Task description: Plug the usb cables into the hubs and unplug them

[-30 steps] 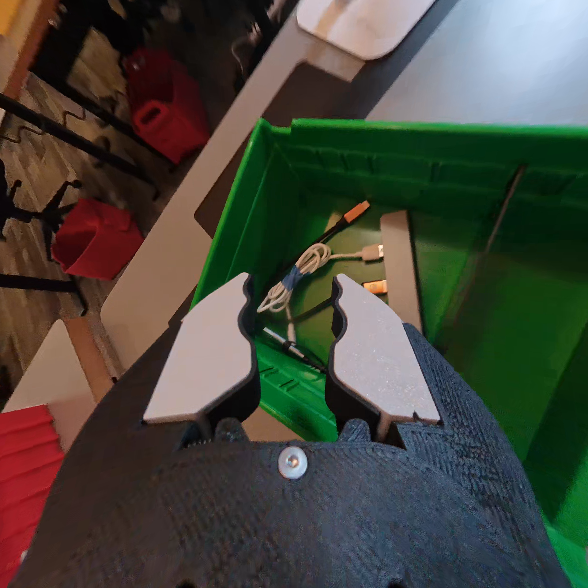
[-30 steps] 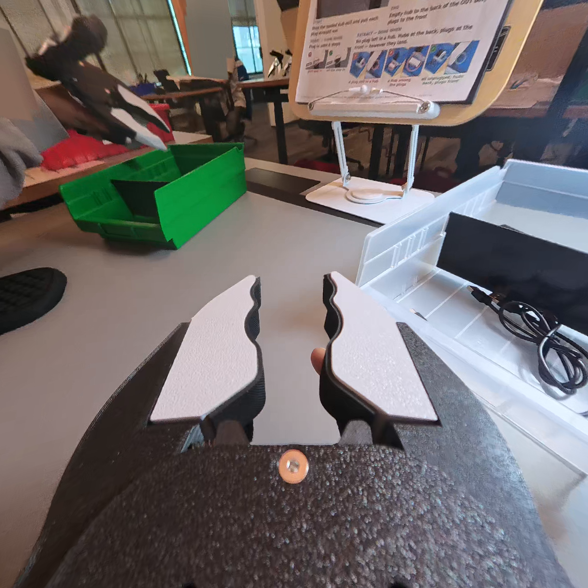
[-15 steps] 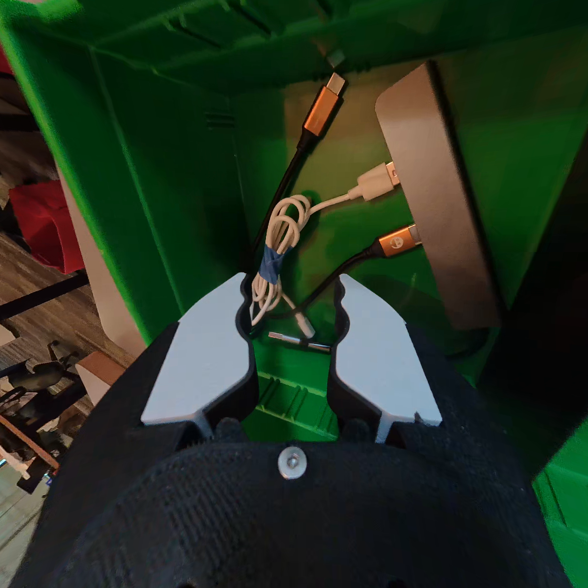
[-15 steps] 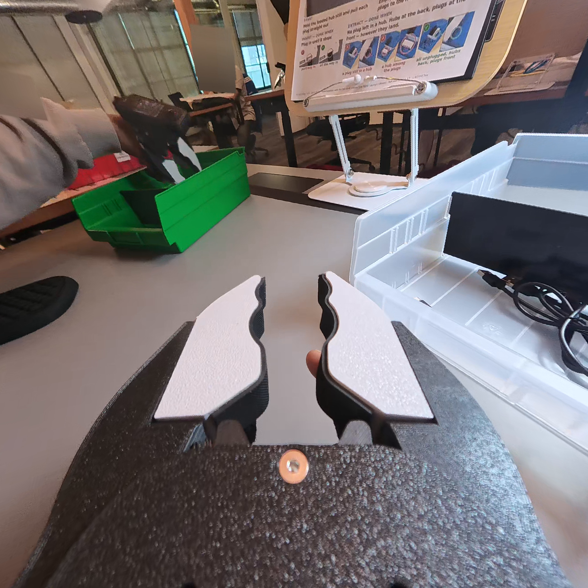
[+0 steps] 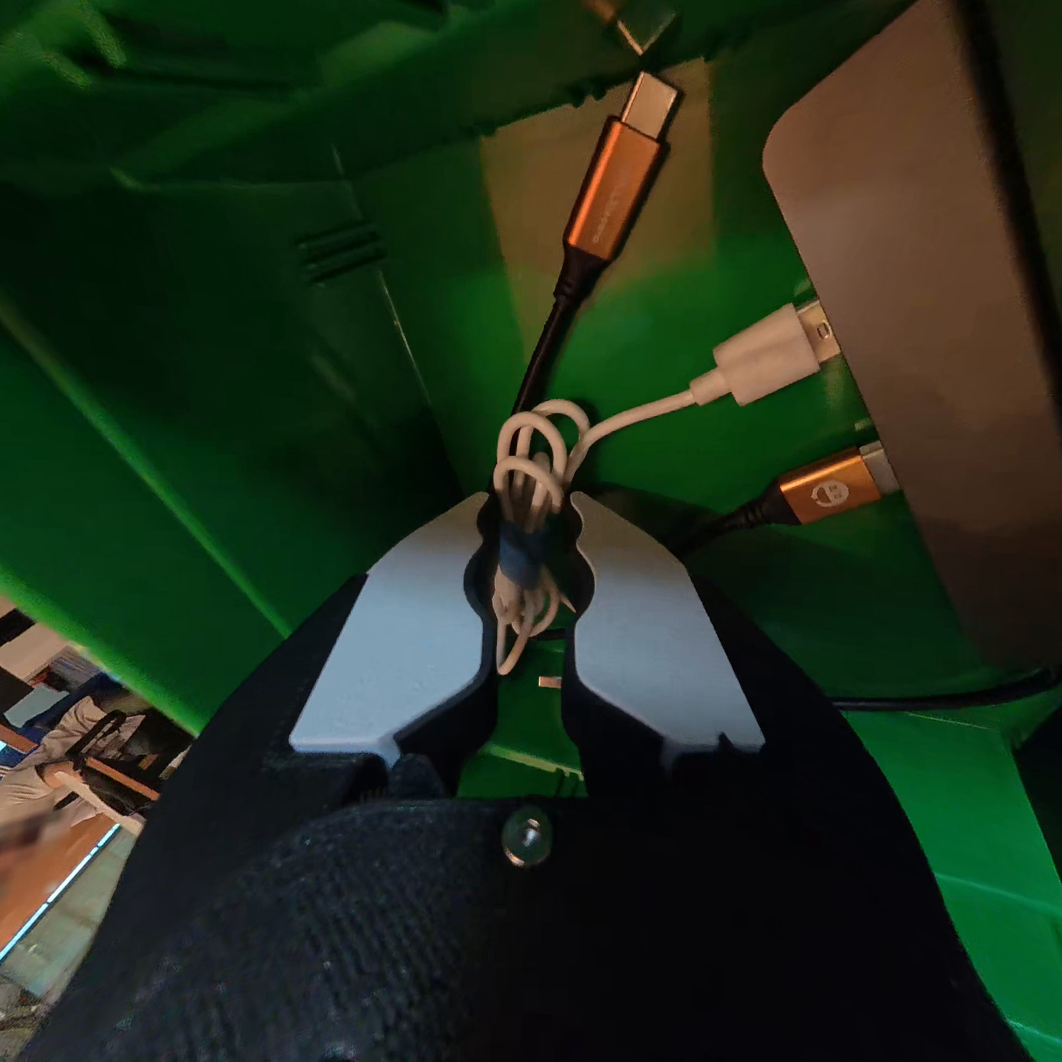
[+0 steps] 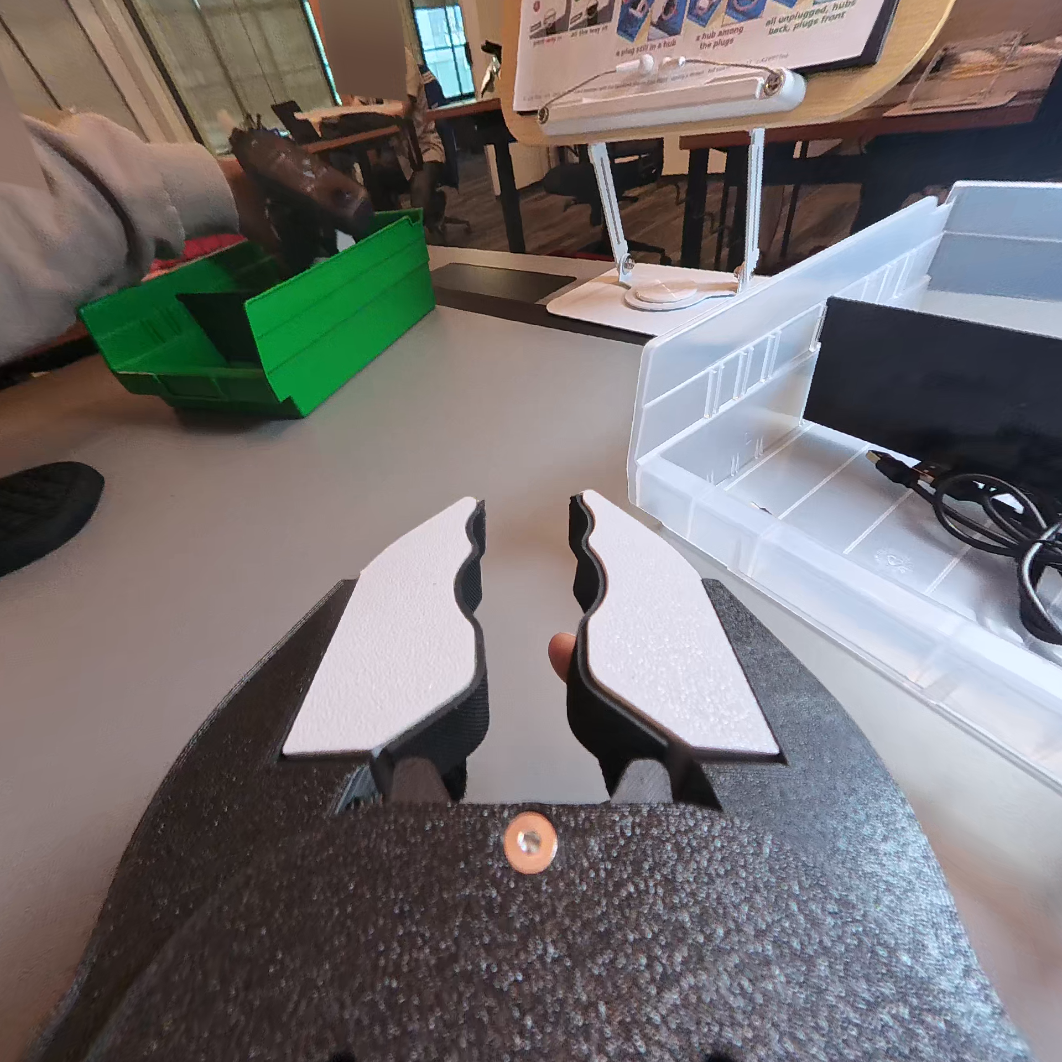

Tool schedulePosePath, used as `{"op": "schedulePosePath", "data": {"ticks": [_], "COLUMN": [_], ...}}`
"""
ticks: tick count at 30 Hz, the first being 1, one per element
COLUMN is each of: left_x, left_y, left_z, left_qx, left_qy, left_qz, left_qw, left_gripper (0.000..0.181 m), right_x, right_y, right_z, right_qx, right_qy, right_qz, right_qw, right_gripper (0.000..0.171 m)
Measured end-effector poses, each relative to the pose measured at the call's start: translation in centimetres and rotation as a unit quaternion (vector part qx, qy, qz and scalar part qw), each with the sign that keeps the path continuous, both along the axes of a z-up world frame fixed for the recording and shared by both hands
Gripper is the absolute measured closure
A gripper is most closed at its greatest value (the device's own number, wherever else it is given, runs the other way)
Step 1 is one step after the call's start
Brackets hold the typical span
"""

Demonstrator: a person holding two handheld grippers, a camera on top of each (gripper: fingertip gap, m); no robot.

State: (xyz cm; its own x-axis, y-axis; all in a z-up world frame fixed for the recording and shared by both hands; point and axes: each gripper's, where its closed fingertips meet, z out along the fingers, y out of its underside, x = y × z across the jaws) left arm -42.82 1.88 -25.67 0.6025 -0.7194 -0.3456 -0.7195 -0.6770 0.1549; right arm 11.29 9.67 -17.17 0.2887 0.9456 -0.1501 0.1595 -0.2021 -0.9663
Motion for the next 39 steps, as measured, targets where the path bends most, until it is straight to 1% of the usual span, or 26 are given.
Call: {"op": "schedulePosePath", "data": {"ticks": [1,3,6,9,16,18,20,24,26,27,29,30,31,32,33,34,36,39], "left_x": [0.0,0.3,0.7,1.2,4.2,6.4,9.6,19.0,24.3,26.8,31.5,33.5,35.3,36.8,37.8,38.5,39.4,39.7], "left_y": [0.0,0.5,0.9,0.5,-0.3,0.0,0.2,0.6,0.5,0.4,0.2,0.0,-0.3,-0.5,-0.7,-0.8,-1.0,-1.0], "left_z": [0.5,2.7,7.7,12.6,20.9,23.4,25.9,29.2,29.6,29.4,28.3,27.6,26.7,25.7,24.8,23.8,22.0,19.2], "left_qx": [0.010,0.058,0.145,0.213,0.334,0.374,0.410,0.458,0.469,0.470,0.467,0.463,0.455,0.448,0.442,0.436,0.425,0.396], "left_qy": [-0.004,-0.025,-0.048,-0.055,-0.054,-0.068,-0.100,-0.198,-0.251,-0.274,-0.314,-0.333,-0.351,-0.368,-0.384,-0.396,-0.428,-0.468], "left_qz": [0.004,0.014,0.027,0.035,0.032,0.022,0.010,-0.039,-0.067,-0.082,-0.107,-0.119,-0.129,-0.135,-0.135,-0.132,-0.129,-0.106], "left_qw": [1.000,0.998,0.988,0.975,0.940,0.925,0.906,0.866,0.844,0.835,0.819,0.813,0.808,0.804,0.799,0.797,0.787,0.783], "left_gripper": [0.160,0.161,0.162,0.163,0.163,0.163,0.163,0.163,0.163,0.163,0.164,0.164,0.163,0.163,0.163,0.163,0.163,0.163], "right_x": [0.0,0.1,-0.2,-0.5,-1.6,-2.6,-3.9,-7.4,-9.2,-10.0,-11.1,-11.3,-11.1,-10.7,-10.1,-9.5,-8.4,-7.9], "right_y": [0.0,-0.1,-0.3,-0.8,-2.4,-3.3,-4.2,-7.0,-8.1,-8.3,-8.3,-8.3,-8.3,-8.4,-8.6,-8.8,-9.3,-9.2], "right_z": [-0.1,-0.2,-0.1,0.1,0.5,1.1,2.4,5.8,7.6,8.4,9.7,10.3,10.9,11.1,11.1,10.9,9.8,8.2], "right_qx": [0.005,0.016,0.024,0.029,0.033,0.028,0.035,0.037,0.027,0.030,0.047,0.054,0.063,0.072,0.084,0.093,0.080,0.068], "right_qy": [-0.004,-0.011,-0.015,-0.014,-0.010,-0.003,0.004,0.025,0.048,0.058,0.079,0.093,0.110,0.120,0.121,0.118,0.095,0.062], "right_qz": [0.000,-0.001,0.004,0.013,0.043,0.064,0.085,0.145,0.168,0.170,0.162,0.159,0.159,0.163,0.174,0.191,0.234,0.252], "right_qw": [1.000,1.000,1.000,0.999,0.998,0.998,0.996,0.988,0.984,0.983,0.982,0.981,0.979,0.977,0.974,0.970,0.964,0.963], "right_gripper": [0.144,0.145,0.146,0.147,0.147,0.144,0.139,0.128,0.121,0.115,0.111,0.113,0.119,0.134,0.157,0.160,0.161,0.161]}}
